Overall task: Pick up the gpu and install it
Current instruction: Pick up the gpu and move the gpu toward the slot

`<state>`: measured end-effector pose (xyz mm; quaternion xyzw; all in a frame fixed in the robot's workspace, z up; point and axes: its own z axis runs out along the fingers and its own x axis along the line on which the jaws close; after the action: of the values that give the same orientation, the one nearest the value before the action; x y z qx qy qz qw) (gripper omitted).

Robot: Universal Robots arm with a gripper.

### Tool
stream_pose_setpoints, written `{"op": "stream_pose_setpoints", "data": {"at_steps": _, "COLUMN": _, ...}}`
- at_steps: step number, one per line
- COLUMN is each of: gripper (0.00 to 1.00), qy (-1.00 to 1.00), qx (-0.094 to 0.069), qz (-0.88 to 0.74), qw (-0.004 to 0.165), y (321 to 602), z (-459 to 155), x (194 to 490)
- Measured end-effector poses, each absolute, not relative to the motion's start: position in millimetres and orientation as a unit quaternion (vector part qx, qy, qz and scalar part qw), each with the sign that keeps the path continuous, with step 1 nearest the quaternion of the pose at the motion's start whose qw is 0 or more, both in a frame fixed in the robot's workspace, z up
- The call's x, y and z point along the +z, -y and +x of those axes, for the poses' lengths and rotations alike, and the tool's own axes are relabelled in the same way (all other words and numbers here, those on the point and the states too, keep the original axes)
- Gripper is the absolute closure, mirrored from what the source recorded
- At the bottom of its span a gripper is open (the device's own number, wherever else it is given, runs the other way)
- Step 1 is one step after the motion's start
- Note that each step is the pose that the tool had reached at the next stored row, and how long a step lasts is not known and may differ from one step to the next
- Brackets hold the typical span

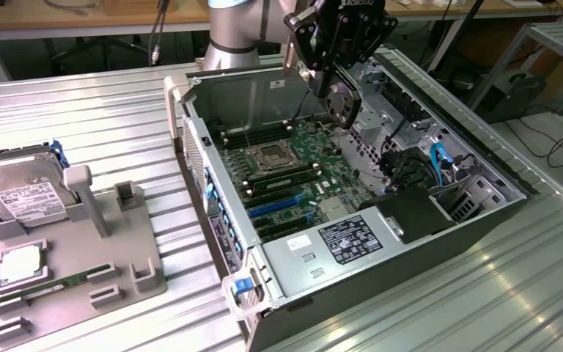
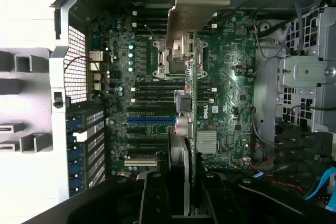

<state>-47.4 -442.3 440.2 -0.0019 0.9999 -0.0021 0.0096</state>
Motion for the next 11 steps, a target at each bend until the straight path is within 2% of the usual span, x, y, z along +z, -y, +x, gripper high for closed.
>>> {"op": "stream_pose_setpoints", "data": {"at_steps": 11, "gripper": 0.73, "qy": -1.0, "qx": -0.002, "qz": -0.002, "qw": 0.01, "y": 442, "z": -32, "x": 440}}
